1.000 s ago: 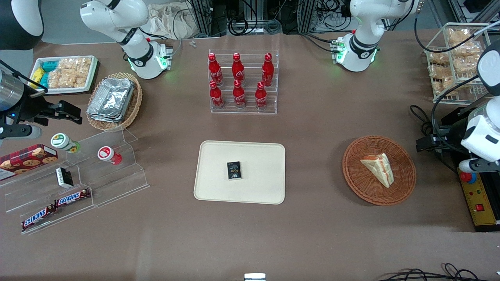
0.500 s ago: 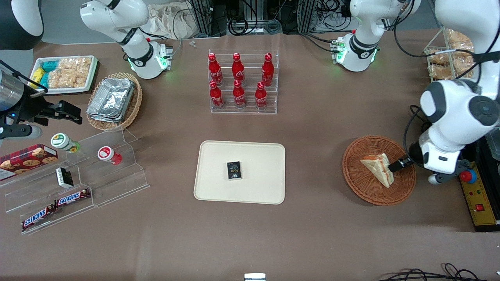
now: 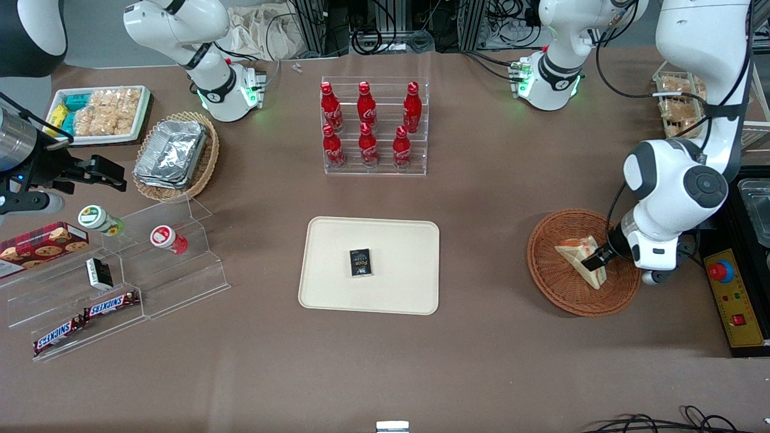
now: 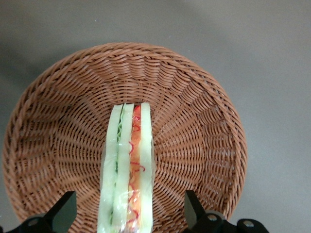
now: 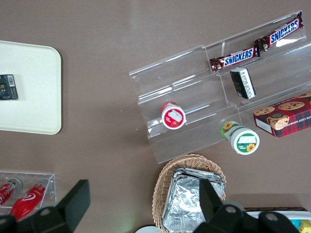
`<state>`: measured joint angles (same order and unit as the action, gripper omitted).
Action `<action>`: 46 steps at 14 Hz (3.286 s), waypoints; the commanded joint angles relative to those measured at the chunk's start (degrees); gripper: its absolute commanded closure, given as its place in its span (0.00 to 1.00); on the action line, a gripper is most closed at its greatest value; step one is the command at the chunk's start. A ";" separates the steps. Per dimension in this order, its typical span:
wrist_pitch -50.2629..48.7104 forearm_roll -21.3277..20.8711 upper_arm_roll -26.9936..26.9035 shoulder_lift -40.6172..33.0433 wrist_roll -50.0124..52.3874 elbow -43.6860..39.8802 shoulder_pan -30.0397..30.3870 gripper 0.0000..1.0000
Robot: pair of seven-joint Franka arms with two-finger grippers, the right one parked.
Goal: Place sandwich from basket to tray
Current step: 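Lower the open left gripper around the sandwich and close it, then lift the sandwich and carry it with the left gripper toward the cream tray, then lower the sandwich onto the tray beside the black box and open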
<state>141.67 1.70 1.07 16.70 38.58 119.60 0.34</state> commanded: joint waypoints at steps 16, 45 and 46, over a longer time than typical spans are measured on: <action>-6.17 0.33 0.07 1.32 5.98 -3.81 -3.50 1.00; -19.85 0.68 7.19 35.42 -3.51 -50.51 -30.13 1.00; -19.85 0.59 7.19 35.42 -3.60 -50.51 -30.13 0.60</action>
<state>122.26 1.42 8.35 51.59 34.21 70.85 -29.33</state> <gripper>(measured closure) 0.806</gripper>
